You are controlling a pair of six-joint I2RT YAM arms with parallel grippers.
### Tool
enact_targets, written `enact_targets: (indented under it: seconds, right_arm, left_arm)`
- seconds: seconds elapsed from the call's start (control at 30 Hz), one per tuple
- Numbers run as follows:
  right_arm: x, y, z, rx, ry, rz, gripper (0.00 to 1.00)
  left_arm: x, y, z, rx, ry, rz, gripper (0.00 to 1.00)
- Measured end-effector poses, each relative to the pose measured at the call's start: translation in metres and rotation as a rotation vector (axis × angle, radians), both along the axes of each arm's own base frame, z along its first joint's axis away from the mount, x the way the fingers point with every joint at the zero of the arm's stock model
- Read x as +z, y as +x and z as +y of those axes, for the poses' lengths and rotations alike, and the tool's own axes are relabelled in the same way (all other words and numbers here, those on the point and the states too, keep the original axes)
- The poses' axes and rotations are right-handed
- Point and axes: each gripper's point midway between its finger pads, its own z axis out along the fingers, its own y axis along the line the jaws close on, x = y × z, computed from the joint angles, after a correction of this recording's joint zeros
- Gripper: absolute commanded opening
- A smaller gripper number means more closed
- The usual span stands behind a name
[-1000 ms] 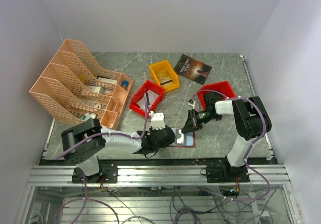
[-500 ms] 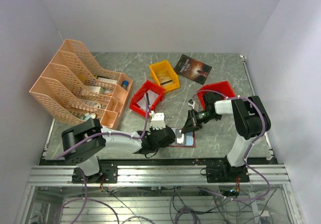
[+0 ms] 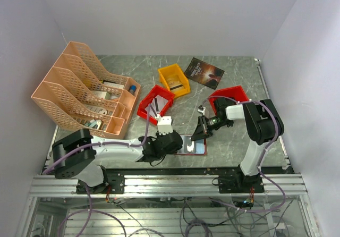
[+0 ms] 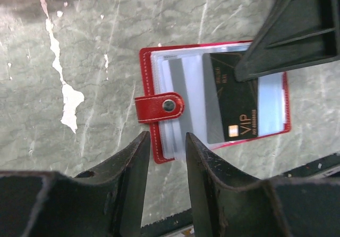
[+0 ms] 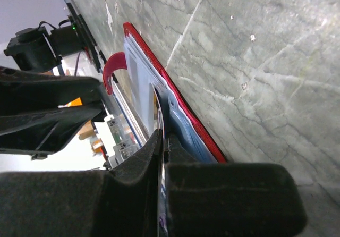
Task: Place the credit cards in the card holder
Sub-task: Insert the credit card into the card holder.
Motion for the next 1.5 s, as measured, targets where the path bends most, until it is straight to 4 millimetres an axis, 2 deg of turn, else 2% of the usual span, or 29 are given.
enact_targets:
  seconds: [0.1, 0.17, 0.3, 0.4, 0.6, 0.7, 0.87, 1.1, 1.5]
  right_arm:
    - [0.0, 0.001, 0.001, 0.004, 0.004, 0.002, 0.02]
    - [0.0, 0.001, 0.002, 0.007, 0.008, 0.0, 0.02]
    - [0.0, 0.002, 0.004, 0.016, 0.015, 0.0, 0.02]
    - [-0.001, 0.003, 0.005, 0.021, 0.018, -0.003, 0.02]
    - [-0.001, 0.003, 0.006, 0.025, 0.019, -0.006, 0.03]
    - [-0.001, 0.003, 0.006, 0.026, 0.019, -0.007, 0.03]
    - [-0.001, 0.003, 0.006, 0.028, 0.019, -0.004, 0.03]
    - [-0.001, 0.003, 0.006, 0.032, 0.02, -0.007, 0.04]
    - [-0.001, 0.003, 0.006, 0.036, 0.02, -0.012, 0.04]
  left_arm:
    - [0.017, -0.002, -0.005, -0.016, -0.026, -0.021, 0.45]
    - [0.029, -0.006, -0.016, -0.039, -0.05, -0.034, 0.45]
    - [0.053, -0.018, -0.049, -0.09, -0.102, -0.052, 0.44]
    - [0.063, -0.02, -0.075, -0.102, -0.132, -0.057, 0.44]
    - [0.046, -0.016, -0.11, -0.087, -0.094, -0.04, 0.43]
    - [0.034, -0.012, -0.117, -0.071, -0.059, -0.035, 0.43]
    - [0.018, -0.008, -0.121, -0.053, -0.009, -0.033, 0.43]
    - [0.009, -0.002, -0.132, -0.027, 0.016, -0.036, 0.4]
    - [-0.008, 0.005, -0.125, 0.043, 0.1, -0.036, 0.38]
